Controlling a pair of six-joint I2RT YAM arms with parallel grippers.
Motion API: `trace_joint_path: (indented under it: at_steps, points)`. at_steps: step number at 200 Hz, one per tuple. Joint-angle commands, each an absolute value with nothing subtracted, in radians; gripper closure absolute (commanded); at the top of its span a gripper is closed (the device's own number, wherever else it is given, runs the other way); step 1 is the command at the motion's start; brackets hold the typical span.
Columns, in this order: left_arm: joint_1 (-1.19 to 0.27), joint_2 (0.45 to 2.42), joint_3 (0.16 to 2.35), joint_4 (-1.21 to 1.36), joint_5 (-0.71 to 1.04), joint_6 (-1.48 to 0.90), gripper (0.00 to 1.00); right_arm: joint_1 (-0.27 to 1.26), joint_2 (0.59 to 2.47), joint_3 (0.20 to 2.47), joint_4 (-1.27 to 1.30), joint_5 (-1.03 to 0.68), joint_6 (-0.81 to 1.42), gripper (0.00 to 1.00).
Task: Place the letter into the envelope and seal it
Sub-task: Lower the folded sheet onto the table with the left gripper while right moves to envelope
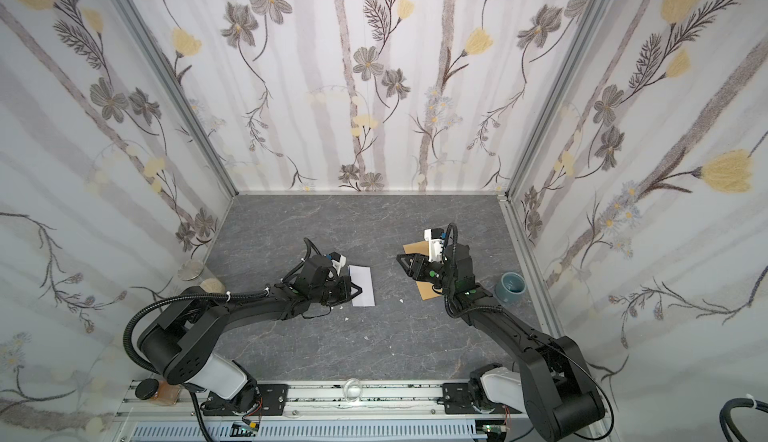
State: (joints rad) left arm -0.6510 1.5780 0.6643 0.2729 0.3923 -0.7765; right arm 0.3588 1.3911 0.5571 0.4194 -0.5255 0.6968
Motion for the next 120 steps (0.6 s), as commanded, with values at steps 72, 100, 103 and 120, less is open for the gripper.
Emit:
trace_joint_path:
  at_steps: [72,100,103,120]
  points:
    - [-0.653,1.652,0.706,0.143,0.301,-0.732,0.89,0.351,1.457,0.627,0.468,-0.576,0.695,0.55]
    - [-0.652,1.633,0.713,0.103,0.247,-0.716,0.72,0.351,1.464,0.641,0.453,-0.58,0.691,0.55]
    - [-0.651,1.63,0.713,0.1,0.243,-0.715,0.71,0.35,1.465,0.643,0.454,-0.581,0.69,0.55]
    - [-0.651,1.612,0.712,0.085,0.211,-0.71,0.67,0.351,1.471,0.647,0.455,-0.583,0.692,0.55]
